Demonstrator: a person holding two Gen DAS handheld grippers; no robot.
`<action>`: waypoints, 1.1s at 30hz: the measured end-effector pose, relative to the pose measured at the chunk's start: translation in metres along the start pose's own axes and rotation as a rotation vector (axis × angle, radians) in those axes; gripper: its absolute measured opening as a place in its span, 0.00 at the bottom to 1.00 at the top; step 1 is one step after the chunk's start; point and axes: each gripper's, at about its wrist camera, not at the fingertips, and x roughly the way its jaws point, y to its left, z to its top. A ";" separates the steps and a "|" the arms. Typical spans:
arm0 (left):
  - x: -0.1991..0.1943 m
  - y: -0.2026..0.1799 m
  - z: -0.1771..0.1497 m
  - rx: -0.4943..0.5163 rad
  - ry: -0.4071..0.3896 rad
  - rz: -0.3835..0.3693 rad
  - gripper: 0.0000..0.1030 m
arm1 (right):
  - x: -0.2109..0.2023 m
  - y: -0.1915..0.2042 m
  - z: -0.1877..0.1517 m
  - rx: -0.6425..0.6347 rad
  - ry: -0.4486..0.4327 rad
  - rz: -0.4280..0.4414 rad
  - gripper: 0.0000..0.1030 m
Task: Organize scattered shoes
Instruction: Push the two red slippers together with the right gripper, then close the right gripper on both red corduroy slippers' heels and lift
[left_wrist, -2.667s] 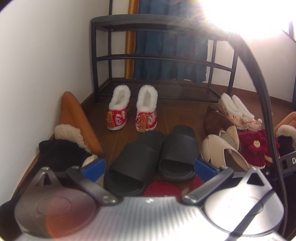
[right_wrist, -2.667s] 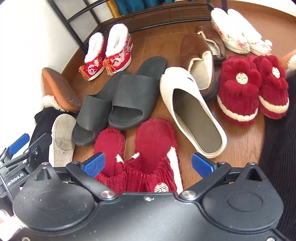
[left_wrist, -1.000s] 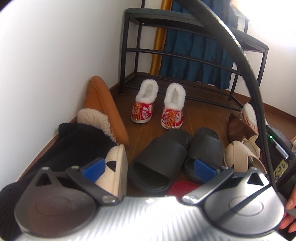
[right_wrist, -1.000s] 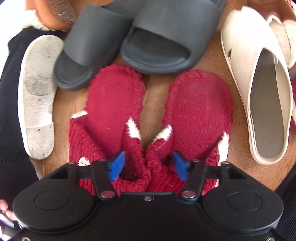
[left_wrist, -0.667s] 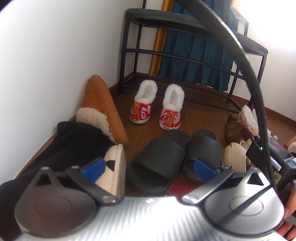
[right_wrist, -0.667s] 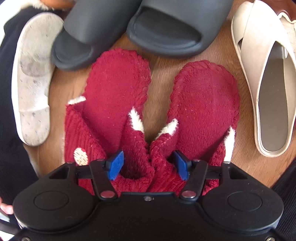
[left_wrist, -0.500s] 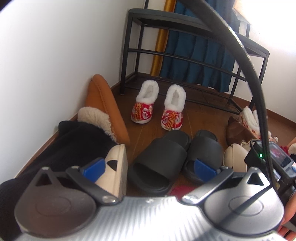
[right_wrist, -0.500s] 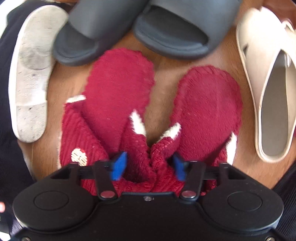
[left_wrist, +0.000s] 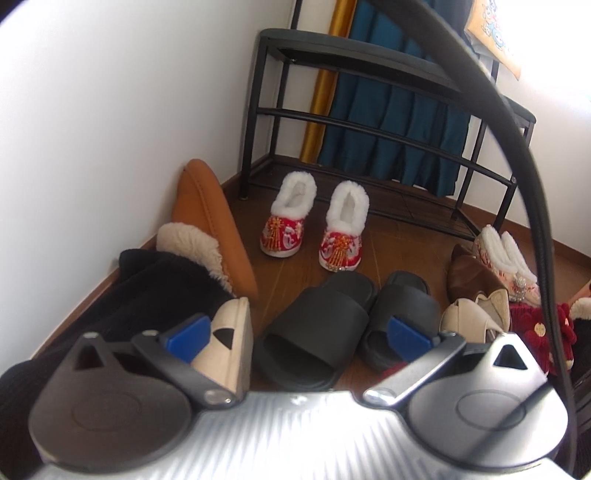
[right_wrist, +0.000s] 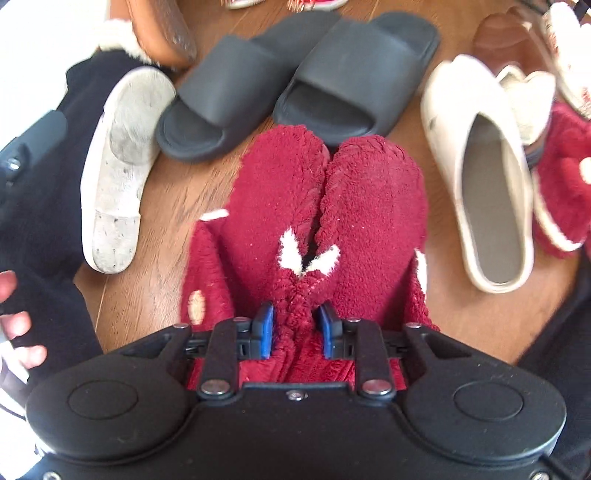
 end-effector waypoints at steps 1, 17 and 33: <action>-0.001 -0.001 0.002 0.005 -0.006 -0.001 1.00 | -0.006 -0.003 0.001 0.003 -0.016 -0.005 0.25; 0.017 -0.028 0.058 0.064 -0.107 -0.022 1.00 | -0.064 -0.043 0.119 0.017 -0.353 -0.118 0.23; 0.100 -0.048 0.119 0.074 -0.150 -0.032 1.00 | -0.035 -0.139 0.255 0.125 -0.321 -0.036 0.37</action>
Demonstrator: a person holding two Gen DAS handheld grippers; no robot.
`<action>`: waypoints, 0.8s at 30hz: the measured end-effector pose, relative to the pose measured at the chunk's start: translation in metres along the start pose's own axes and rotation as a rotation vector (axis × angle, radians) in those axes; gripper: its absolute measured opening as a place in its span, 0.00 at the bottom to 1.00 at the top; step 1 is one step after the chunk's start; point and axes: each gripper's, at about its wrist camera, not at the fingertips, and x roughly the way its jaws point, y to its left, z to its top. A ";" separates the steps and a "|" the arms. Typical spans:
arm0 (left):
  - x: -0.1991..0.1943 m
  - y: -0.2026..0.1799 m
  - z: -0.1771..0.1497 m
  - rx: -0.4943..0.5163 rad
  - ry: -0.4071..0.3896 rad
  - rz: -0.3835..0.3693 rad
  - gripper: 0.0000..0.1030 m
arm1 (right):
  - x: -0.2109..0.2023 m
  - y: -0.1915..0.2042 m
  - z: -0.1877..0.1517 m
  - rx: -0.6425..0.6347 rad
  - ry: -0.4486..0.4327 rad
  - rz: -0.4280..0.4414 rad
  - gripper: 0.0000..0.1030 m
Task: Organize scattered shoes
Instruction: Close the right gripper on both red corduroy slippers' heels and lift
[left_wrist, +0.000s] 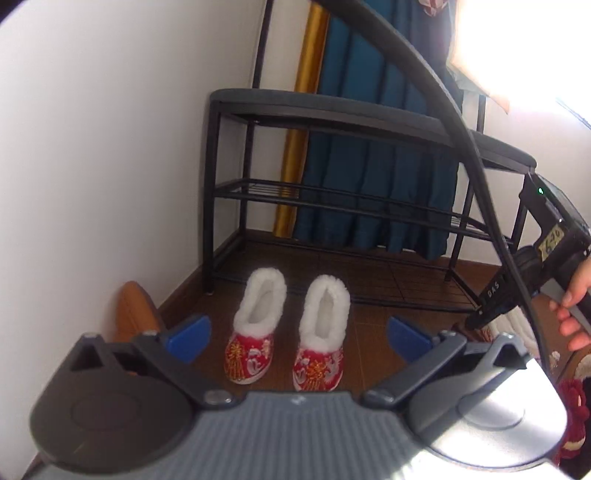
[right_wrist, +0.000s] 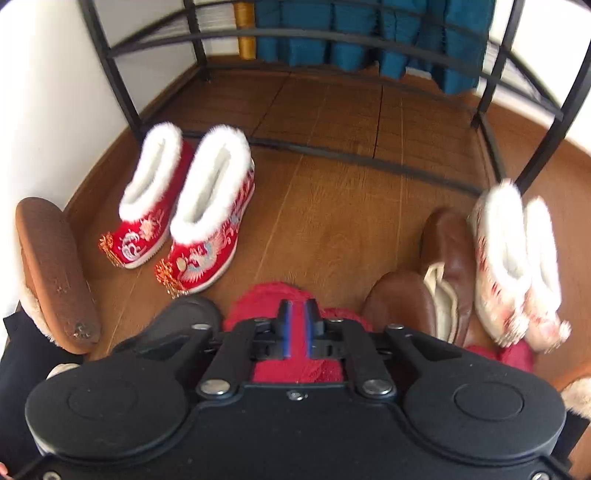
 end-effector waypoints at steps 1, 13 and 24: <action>0.003 -0.001 -0.003 0.000 0.009 -0.002 1.00 | 0.008 -0.005 0.001 0.013 0.022 0.007 0.70; 0.001 -0.006 -0.028 0.008 0.068 -0.025 1.00 | 0.051 0.015 -0.027 -0.136 0.263 -0.050 0.92; -0.005 0.010 -0.035 -0.025 0.076 -0.015 1.00 | 0.081 0.045 -0.057 -0.309 0.477 -0.120 0.77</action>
